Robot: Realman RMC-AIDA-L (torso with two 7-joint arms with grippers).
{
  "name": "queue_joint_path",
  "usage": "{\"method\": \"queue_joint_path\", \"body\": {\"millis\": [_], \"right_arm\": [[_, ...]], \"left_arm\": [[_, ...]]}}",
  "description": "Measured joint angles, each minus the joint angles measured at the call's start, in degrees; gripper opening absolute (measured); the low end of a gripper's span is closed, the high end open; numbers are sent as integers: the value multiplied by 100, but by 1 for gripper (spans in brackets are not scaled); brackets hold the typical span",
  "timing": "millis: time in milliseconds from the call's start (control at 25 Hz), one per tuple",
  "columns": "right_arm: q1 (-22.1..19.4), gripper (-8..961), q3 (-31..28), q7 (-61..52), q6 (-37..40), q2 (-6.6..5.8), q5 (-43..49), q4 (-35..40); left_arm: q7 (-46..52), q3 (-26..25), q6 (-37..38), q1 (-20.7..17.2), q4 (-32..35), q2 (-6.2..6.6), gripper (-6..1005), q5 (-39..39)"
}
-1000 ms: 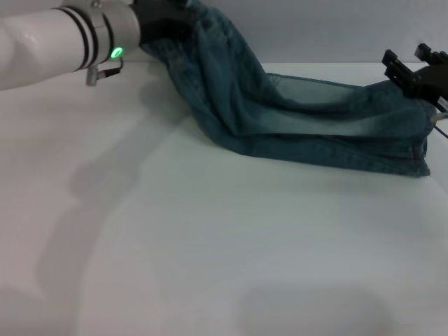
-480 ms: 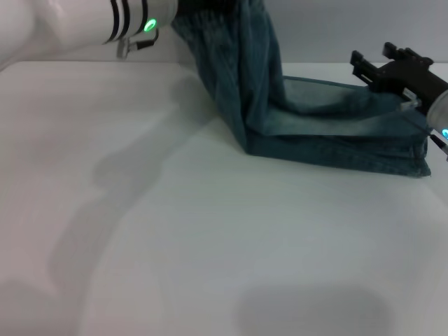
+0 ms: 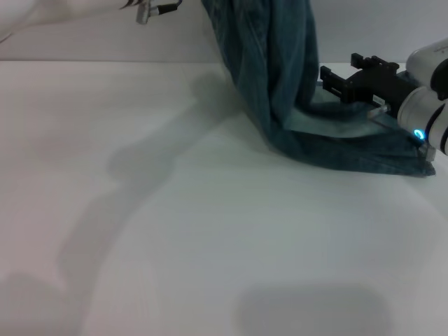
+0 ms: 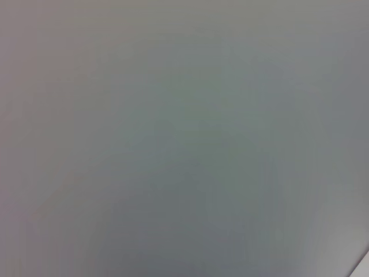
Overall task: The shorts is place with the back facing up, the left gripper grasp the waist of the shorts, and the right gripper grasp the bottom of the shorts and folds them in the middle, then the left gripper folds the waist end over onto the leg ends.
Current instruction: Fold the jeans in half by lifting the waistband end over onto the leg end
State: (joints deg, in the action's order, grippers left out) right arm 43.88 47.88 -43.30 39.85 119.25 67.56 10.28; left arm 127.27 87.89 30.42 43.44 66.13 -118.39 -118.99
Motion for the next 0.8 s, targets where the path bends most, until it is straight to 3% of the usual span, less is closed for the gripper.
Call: {"method": "queue_joint_path", "body": {"millis": [520,800], "right_arm": [[341,651,344,-8,-237,5,0,-86],[526,652,623,-57,-291,21,-3,-306]], "left_arm": [[-1,132,167,-50,626,0,59,2],[0,102,155,-32,583,5,60,-6]]}}
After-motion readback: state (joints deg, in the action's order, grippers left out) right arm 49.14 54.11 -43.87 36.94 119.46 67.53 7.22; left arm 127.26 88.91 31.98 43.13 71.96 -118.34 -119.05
